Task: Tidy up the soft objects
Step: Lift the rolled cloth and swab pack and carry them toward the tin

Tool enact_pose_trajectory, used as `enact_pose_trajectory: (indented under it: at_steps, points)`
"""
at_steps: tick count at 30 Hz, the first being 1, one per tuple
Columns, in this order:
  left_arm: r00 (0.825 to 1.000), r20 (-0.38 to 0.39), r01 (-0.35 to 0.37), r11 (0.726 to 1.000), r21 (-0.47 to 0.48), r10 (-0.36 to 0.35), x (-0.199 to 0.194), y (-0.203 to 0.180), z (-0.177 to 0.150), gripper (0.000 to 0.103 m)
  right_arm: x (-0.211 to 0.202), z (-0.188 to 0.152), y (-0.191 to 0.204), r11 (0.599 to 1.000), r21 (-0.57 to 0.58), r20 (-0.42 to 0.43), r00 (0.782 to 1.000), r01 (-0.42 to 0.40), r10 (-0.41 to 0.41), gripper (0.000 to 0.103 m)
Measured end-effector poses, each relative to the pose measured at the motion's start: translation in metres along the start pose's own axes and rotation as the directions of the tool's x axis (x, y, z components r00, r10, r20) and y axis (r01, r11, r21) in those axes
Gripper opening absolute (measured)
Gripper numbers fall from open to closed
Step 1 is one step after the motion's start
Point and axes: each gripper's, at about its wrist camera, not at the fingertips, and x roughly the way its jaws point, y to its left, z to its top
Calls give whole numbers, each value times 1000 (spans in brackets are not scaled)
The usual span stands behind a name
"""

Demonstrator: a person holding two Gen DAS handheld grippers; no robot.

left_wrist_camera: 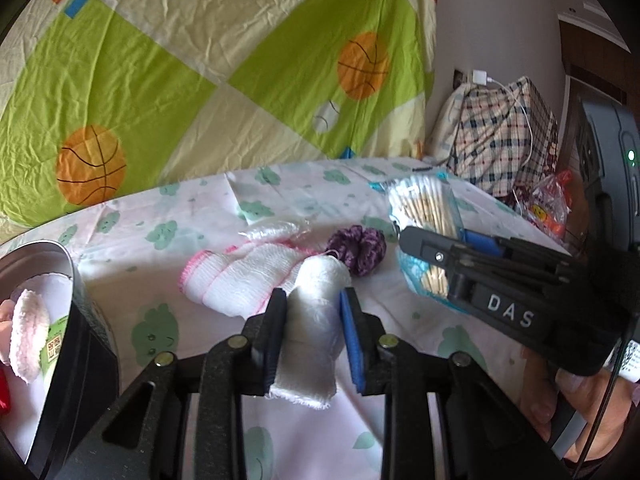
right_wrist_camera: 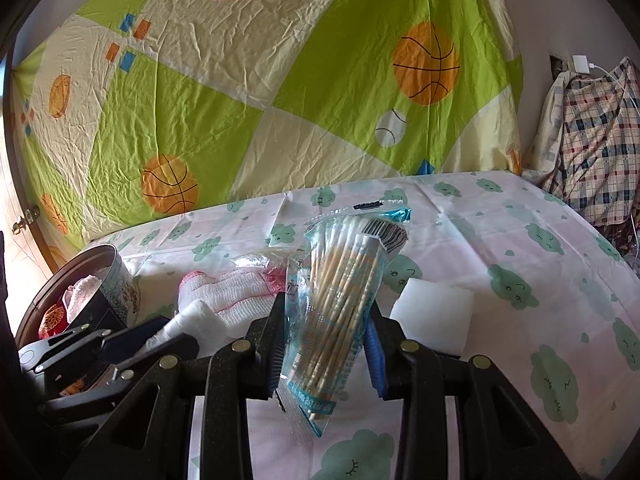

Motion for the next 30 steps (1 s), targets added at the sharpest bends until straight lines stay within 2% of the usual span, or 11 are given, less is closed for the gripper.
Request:
enact_pose_trajectory:
  at_steps: [6, 14, 24, 30]
  points:
    - [997, 73, -12, 998, -54, 16, -12, 10, -2, 26, -4, 0, 1, 1000, 0, 22, 1000, -16, 16, 37]
    - [985, 161, -50, 993, -106, 66, -28, 20, -5, 26, -10, -1, 7, 999, -18, 59, 998, -27, 28, 37]
    - [975, 196, -67, 983, -170, 100, -39, 33, -9, 26, -22, -2, 19, 998, -47, 137, 990, -38, 45, 37]
    - [967, 210, -107, 979, -174, 143, -44, 37, -11, 26, -27, -4, 27, 997, -61, 172, 983, -49, 59, 37]
